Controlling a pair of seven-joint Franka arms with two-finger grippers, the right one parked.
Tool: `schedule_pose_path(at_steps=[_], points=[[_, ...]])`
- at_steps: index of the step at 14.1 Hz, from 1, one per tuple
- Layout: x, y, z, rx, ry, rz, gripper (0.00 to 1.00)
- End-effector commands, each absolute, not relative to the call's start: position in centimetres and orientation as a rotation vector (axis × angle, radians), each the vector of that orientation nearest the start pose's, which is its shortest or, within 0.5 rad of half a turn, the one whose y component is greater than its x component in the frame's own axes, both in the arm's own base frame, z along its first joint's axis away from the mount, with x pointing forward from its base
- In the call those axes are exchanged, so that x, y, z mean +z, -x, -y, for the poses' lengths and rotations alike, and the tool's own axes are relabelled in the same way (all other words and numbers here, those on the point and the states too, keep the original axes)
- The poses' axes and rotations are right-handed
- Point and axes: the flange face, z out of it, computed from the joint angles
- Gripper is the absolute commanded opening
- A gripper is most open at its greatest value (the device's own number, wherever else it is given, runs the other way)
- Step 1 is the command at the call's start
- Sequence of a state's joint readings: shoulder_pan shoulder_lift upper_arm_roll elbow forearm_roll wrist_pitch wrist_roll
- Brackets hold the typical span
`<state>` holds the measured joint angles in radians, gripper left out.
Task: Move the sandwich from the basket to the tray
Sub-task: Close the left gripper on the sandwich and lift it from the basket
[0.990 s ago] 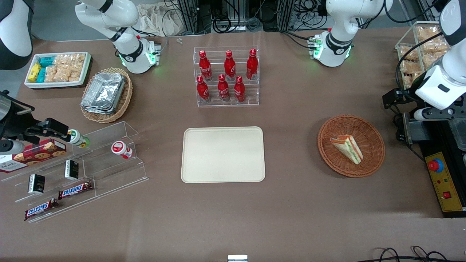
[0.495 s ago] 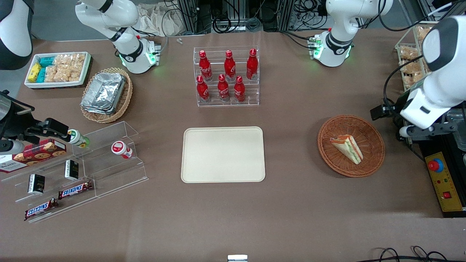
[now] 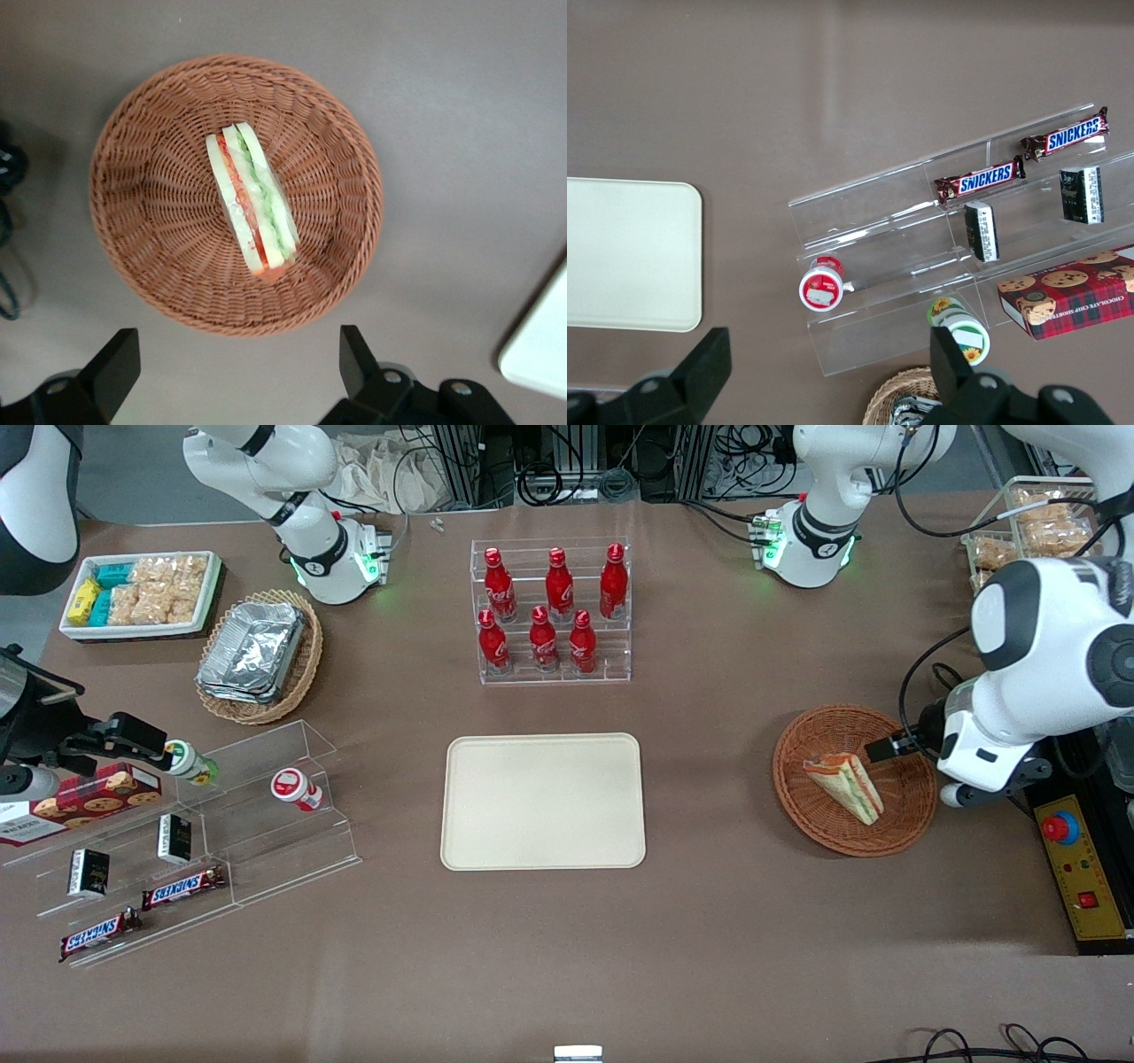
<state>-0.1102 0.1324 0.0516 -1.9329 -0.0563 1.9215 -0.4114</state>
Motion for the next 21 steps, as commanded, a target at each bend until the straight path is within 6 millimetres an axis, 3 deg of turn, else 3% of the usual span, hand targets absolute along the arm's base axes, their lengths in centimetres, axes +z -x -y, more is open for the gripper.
schedule_pose_path(at_steps=[1, 4, 7, 11, 16, 21], points=[[38.3, -55.6, 3.7, 0.197, 3.064, 0.75, 1.0], [34.6, -56.0, 3.6, 0.186, 3.003, 0.932, 0.99], [30.9, -54.0, 3.1, 0.118, 3.006, 0.967, 0.97], [28.6, -54.0, 2.8, 0.142, 2.973, 1.036, 0.97], [26.9, -54.5, 2.7, 0.099, 2.952, 1.107, 0.92], [26.9, -54.7, 2.9, 0.081, 2.957, 1.109, 0.87]])
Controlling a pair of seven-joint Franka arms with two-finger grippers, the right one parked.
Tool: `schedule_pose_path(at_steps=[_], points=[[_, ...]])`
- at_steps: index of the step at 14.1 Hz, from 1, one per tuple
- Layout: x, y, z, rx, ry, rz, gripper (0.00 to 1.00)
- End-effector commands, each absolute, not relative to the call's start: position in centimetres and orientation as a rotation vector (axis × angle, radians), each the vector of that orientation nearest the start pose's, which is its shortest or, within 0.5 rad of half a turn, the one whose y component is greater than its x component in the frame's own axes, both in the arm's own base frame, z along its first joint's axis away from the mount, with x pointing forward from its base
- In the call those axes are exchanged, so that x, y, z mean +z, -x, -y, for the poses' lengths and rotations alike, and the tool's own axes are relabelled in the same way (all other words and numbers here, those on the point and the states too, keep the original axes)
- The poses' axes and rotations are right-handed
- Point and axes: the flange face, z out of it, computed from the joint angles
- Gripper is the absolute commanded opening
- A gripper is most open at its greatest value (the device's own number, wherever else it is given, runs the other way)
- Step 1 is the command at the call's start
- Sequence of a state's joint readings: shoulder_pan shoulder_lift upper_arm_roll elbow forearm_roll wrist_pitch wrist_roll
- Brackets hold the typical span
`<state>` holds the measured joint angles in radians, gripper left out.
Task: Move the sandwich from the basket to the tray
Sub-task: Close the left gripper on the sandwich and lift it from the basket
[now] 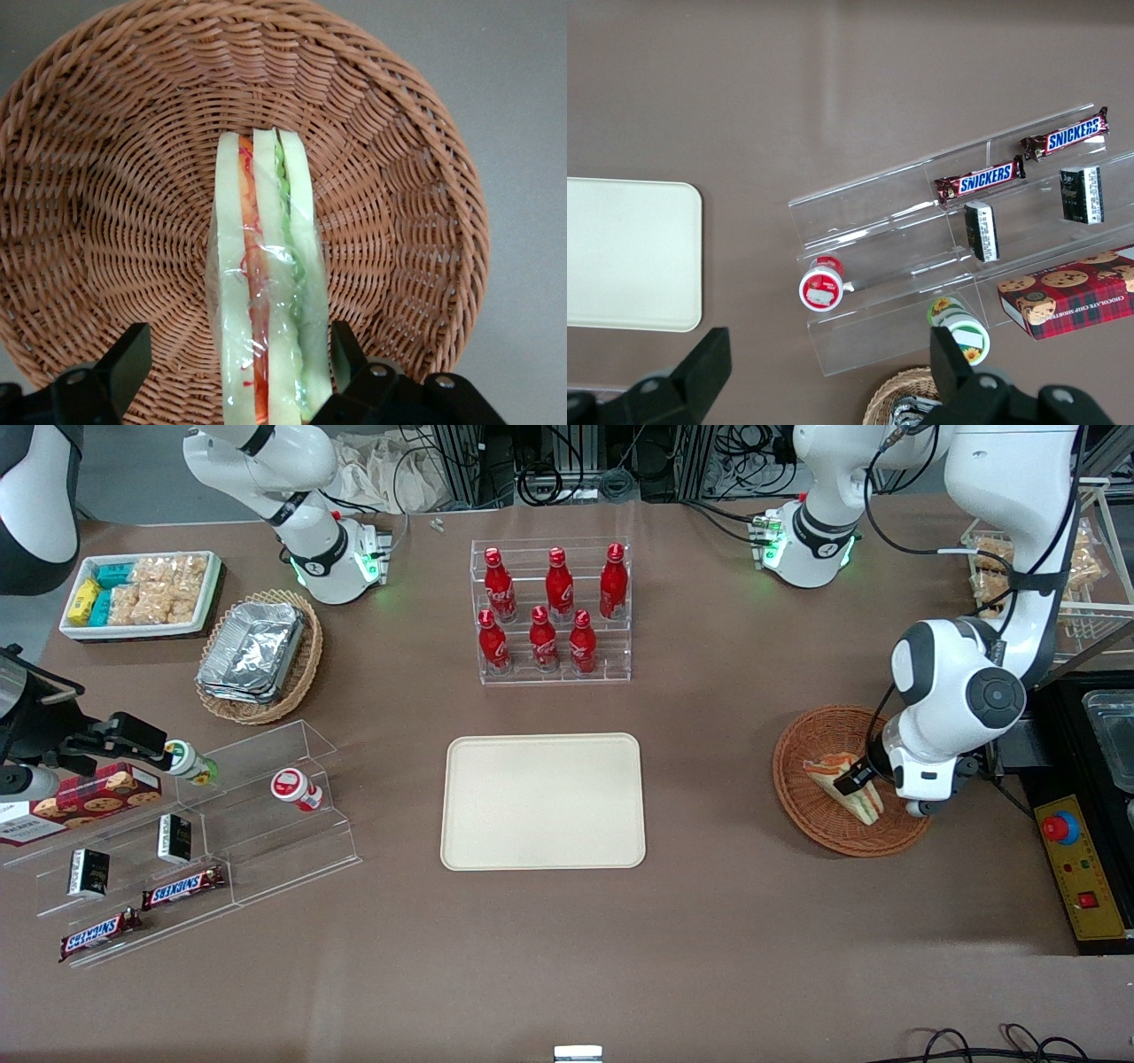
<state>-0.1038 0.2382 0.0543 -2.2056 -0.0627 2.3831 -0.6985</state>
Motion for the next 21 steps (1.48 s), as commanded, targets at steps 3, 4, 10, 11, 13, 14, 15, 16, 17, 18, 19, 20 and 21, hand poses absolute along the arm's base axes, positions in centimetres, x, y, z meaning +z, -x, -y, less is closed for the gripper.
schedule_pose_path(at_steps=[3, 4, 10, 11, 13, 14, 15, 16, 17, 18, 19, 20, 21], points=[[26.7, -54.7, 3.2, 0.086, 2.938, 1.153, 0.72], [26.8, -54.7, 3.3, 0.084, 2.935, 1.162, 0.6], [31.9, -54.8, 5.7, 0.159, 2.917, 1.16, 0.0], [34.4, -55.2, 5.8, 0.204, 2.912, 1.128, 0.0], [40.1, -56.7, 6.2, 0.297, 2.916, 1.031, 0.0], [43.1, -57.4, 6.6, 0.334, 2.942, 0.943, 0.0], [46.5, -58.0, 6.8, 0.343, 2.978, 0.849, 0.0], [48.8, -58.1, 6.9, 0.349, 3.01, 0.762, 0.0], [50.6, -58.4, 7.0, 0.331, 3.043, 0.677, 0.0], [52.3, -58.6, 7.0, 0.296, 3.08, 0.589, 0.0], [53.4, -58.8, 7.0, 0.262, 3.11, 0.503, 0.0], [53.9, -58.8, 7.3, 0.248, 3.135, 0.403, 0.0], [54.2, -58.5, 8.4, 0.244, 3.154, 0.286, 0.0]])
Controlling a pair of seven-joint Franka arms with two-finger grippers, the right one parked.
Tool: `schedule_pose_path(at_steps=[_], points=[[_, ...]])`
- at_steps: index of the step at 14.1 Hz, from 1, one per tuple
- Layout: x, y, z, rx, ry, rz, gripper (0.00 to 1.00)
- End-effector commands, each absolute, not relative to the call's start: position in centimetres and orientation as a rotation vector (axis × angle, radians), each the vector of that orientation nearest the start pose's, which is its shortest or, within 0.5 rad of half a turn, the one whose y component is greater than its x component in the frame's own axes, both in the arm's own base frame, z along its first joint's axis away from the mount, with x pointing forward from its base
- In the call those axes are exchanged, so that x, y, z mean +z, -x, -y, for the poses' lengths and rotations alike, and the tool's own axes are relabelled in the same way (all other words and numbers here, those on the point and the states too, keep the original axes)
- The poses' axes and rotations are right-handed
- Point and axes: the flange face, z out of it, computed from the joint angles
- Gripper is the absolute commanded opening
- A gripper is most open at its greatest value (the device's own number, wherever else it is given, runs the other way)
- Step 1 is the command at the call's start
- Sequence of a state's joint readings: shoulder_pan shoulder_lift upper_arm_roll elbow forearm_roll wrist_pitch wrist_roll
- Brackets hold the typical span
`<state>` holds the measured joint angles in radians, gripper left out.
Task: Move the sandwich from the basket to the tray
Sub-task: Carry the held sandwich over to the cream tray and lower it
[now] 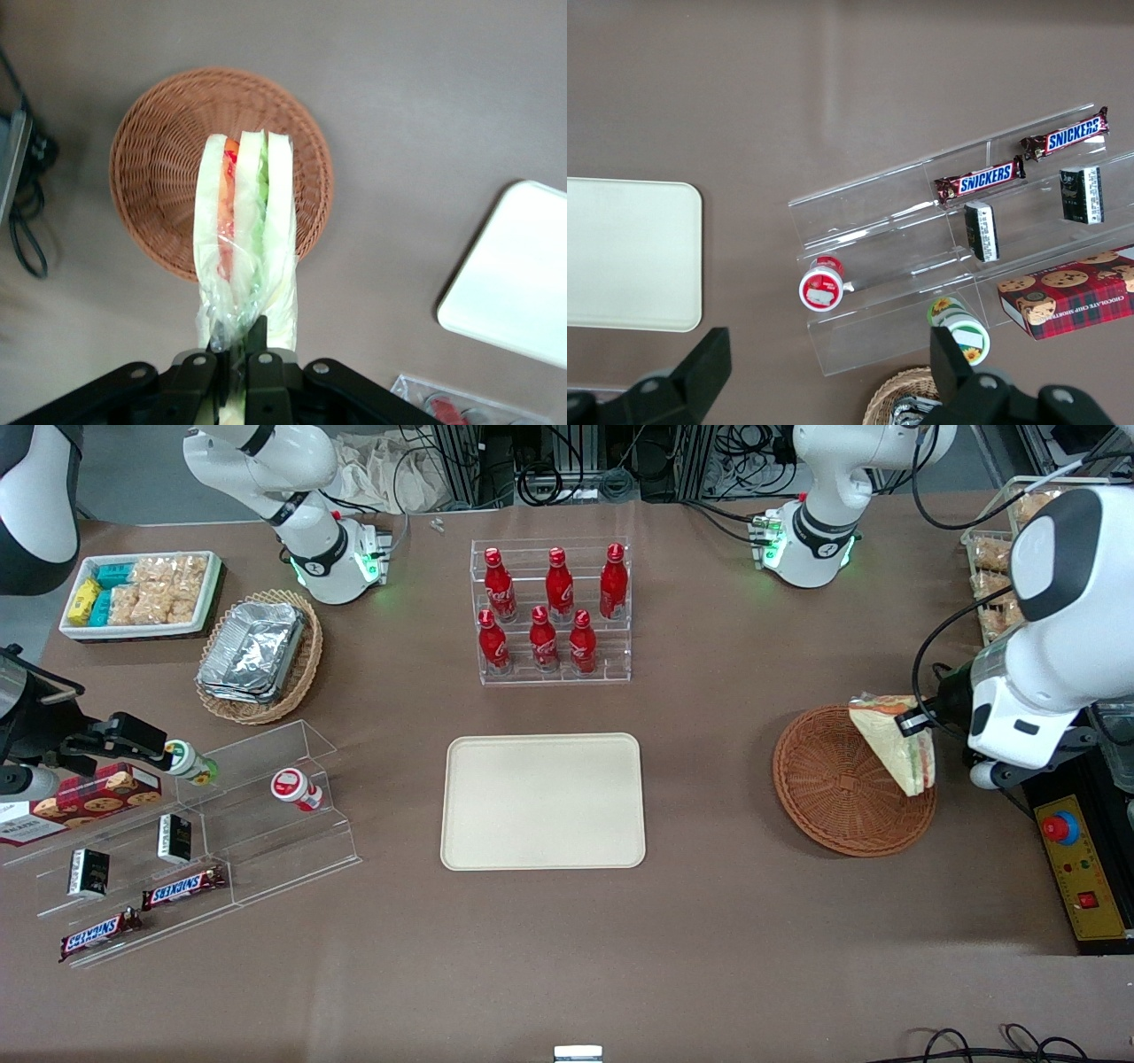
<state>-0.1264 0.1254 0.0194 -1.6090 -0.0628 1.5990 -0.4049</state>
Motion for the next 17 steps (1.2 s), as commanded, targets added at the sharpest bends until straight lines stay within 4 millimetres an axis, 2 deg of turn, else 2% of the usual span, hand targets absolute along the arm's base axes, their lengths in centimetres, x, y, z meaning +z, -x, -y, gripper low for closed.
schedule_pose_path(at_steps=[1, 4, 8, 12, 13, 17], points=[[54.2, -58.1, 10.7, 0.244, 3.16, 0.183, 0.0], [53.8, -57.0, 17.6, 0.233, 3.175, -0.023, 0.0], [50.2, -55.9, 27.5, 0.202, 3.194, -0.261, 0.0], [42.3, -54.9, 36.5, 0.148, 3.125, -0.282, 0.0], [39.9, -54.9, 37.8, 0.154, 3.114, -0.255, 0.0], [33.9, -56.0, 41.4, 0.185, 3.146, -0.217, 0.0]])
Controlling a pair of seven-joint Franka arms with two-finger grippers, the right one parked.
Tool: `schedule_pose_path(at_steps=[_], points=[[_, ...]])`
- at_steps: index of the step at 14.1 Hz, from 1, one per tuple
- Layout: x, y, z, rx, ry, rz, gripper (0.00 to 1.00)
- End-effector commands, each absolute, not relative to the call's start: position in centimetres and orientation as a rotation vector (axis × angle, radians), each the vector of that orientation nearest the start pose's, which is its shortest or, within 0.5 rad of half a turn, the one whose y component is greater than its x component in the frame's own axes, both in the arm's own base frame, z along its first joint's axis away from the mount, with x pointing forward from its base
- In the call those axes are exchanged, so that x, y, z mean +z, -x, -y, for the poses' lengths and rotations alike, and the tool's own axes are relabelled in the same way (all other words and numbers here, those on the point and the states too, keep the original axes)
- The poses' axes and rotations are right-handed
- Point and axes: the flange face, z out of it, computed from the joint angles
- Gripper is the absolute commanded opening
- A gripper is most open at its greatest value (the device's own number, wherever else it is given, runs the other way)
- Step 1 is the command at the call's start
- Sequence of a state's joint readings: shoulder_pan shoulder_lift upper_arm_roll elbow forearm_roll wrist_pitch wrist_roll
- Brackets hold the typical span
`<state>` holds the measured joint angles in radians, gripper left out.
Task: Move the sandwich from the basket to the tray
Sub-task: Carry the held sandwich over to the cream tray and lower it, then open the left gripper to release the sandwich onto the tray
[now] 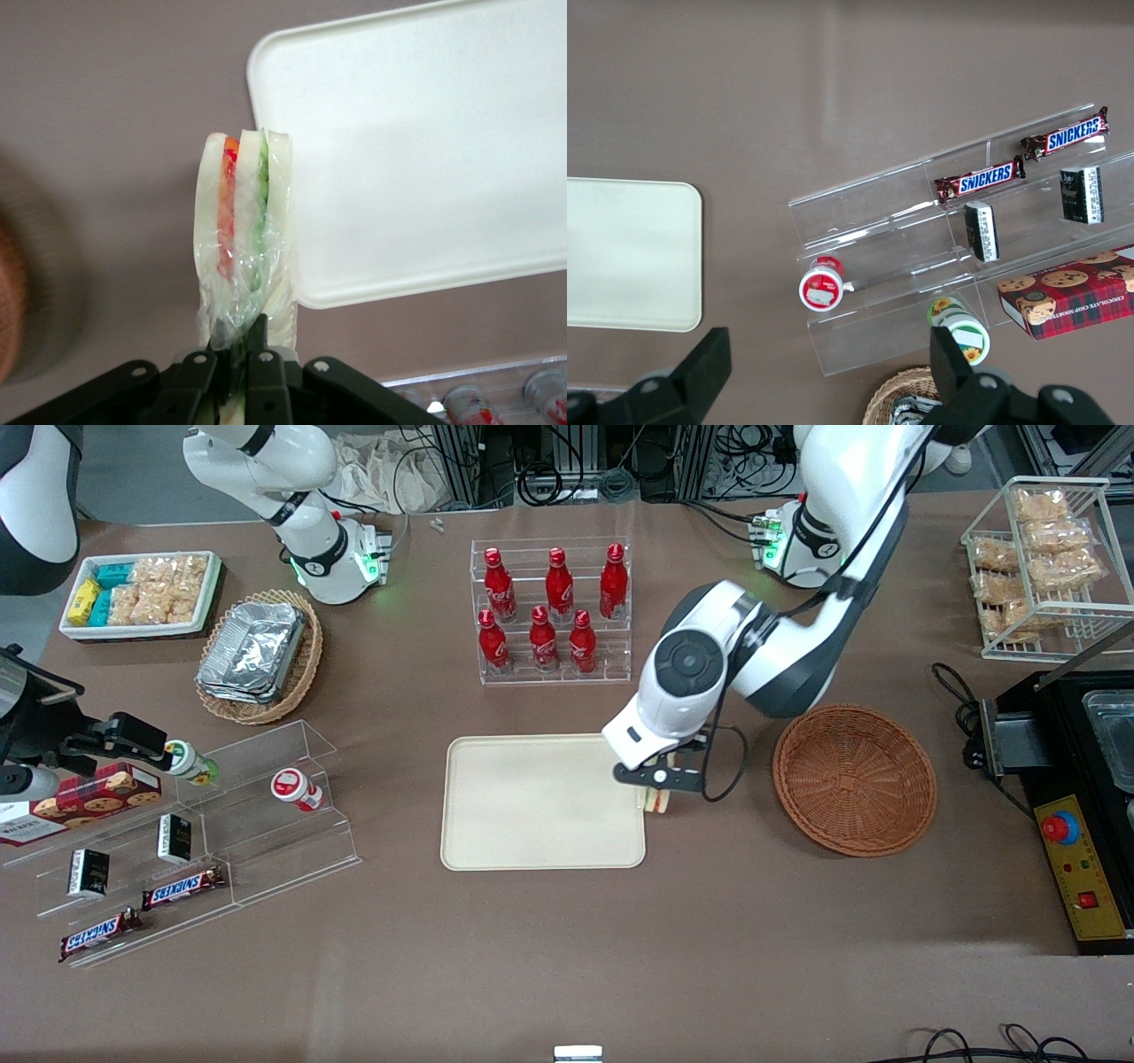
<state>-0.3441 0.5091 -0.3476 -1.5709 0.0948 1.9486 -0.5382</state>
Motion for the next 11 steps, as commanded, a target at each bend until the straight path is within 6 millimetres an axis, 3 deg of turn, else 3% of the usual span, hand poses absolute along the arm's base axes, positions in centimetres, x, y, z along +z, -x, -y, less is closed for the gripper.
schedule_pose_path(at_steps=[1, 7, 11], points=[[32.5, -56.3, 42.0, 0.183, 3.161, -0.211, 0.0], [26.7, -56.7, 44.2, 0.124, 3.231, -0.224, 0.0], [26.3, -56.5, 44.5, 0.108, 3.219, -0.149, 0.01]])
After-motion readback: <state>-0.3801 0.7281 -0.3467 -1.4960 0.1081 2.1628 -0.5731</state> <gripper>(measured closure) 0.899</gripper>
